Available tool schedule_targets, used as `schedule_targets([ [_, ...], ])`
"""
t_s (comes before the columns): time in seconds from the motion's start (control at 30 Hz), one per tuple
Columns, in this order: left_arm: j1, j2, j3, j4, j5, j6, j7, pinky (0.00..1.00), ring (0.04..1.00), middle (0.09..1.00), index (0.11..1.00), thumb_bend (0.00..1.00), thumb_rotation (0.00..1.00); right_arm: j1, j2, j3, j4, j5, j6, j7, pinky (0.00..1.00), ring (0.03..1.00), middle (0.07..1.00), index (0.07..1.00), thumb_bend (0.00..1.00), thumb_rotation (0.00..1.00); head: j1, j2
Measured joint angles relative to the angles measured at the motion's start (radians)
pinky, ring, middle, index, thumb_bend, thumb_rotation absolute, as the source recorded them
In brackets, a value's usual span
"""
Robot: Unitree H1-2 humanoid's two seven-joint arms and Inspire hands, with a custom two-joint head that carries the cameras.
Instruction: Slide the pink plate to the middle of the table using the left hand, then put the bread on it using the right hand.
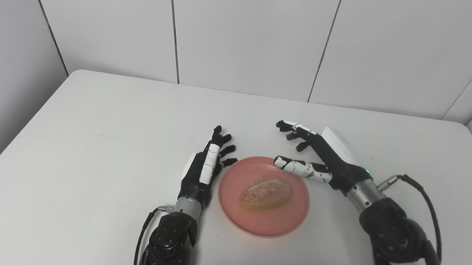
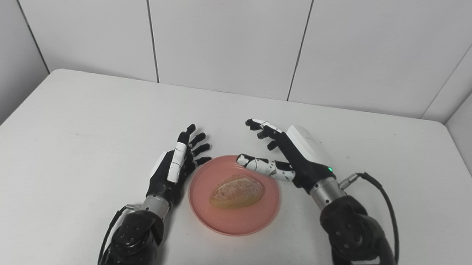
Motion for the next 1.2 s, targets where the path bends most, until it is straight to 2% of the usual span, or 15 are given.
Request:
schedule_targets([
  [0.1,0.013,-0.002,-0.007,-0.001,0.009,-0.025,0.003,1.00,0.988,0.974,1.000,0.84,1.00,0.064,0.153,-0.095,0.040,0.156,0.000,-0.132,0.81,0.866,0.885,0.915,0.80,1.00,-0.005,0.003],
  [0.17,0.025,-0.002,-0.021,0.000,0.015,-0.048,0.002,1.00,0.996,0.981,1.000,0.85,1.00,0.089,0.207,-0.130,0.066,0.235,-0.008,-0.212,0.85,0.882,0.896,0.927,0.81,1.00,-0.008,0.005],
  [0.23,0.030,0.000,-0.040,0.001,0.037,-0.065,0.002,1.00,1.000,0.987,1.000,0.86,1.00,0.100,0.209,-0.140,0.097,0.293,-0.020,-0.245,0.88,0.900,0.910,0.942,0.82,1.00,-0.011,0.006],
  [0.33,0.044,0.013,-0.058,0.000,0.071,-0.079,0.002,1.00,1.000,0.999,1.000,0.84,1.00,0.121,0.210,-0.146,0.115,0.328,-0.077,-0.317,0.93,0.933,0.944,0.983,0.81,1.00,-0.024,0.006],
  [0.47,0.055,0.022,-0.087,-0.016,0.118,-0.084,0.006,1.00,1.000,1.000,1.000,0.83,1.00,0.151,0.211,-0.114,0.176,0.314,-0.184,-0.398,0.97,0.963,0.975,1.000,0.75,1.00,-0.040,0.008],
  [0.57,0.075,0.022,-0.106,-0.017,0.145,-0.119,0.008,1.00,1.000,1.000,1.000,0.76,1.00,0.173,0.212,-0.080,0.222,0.287,-0.245,-0.445,1.00,0.978,0.982,0.999,0.73,1.00,-0.066,0.008],
  [0.67,0.092,0.023,-0.109,-0.016,0.153,-0.150,0.009,1.00,1.000,1.000,1.000,0.75,1.00,0.175,0.212,-0.062,0.232,0.263,-0.297,-0.494,1.00,0.983,0.982,0.997,0.70,1.00,-0.081,0.011],
  [0.77,0.098,0.023,-0.109,-0.016,0.159,-0.159,0.009,1.00,1.000,1.000,1.000,0.77,1.00,0.175,0.212,-0.048,0.244,0.267,-0.333,-0.512,1.00,0.974,0.974,0.990,0.70,1.00,-0.084,0.011],
  [0.9,0.104,0.020,-0.111,-0.015,0.165,-0.165,0.014,1.00,1.000,1.000,1.000,0.74,1.00,0.175,0.211,-0.040,0.257,0.286,-0.356,-0.512,0.95,0.933,0.927,0.920,0.72,1.00,-0.080,0.011],
  [0.97,0.105,0.013,-0.112,-0.012,0.176,-0.167,0.021,1.00,1.000,1.000,1.000,0.72,1.00,0.174,0.209,-0.032,0.261,0.286,-0.357,-0.510,0.94,0.922,0.910,0.890,0.74,1.00,-0.078,0.011],
  [1.07,0.106,-0.005,-0.105,-0.006,0.181,-0.167,0.036,1.00,1.000,1.000,1.000,0.74,1.00,0.174,0.199,-0.018,0.264,0.307,-0.354,-0.485,0.91,0.902,0.891,0.865,0.79,1.00,-0.071,0.008],
  [1.2,0.106,-0.027,-0.096,0.014,0.181,-0.193,0.060,1.00,1.000,1.000,1.000,0.72,1.00,0.177,0.189,-0.010,0.265,0.338,-0.318,-0.446,0.94,0.927,0.910,0.877,0.79,1.00,-0.058,0.008],
])
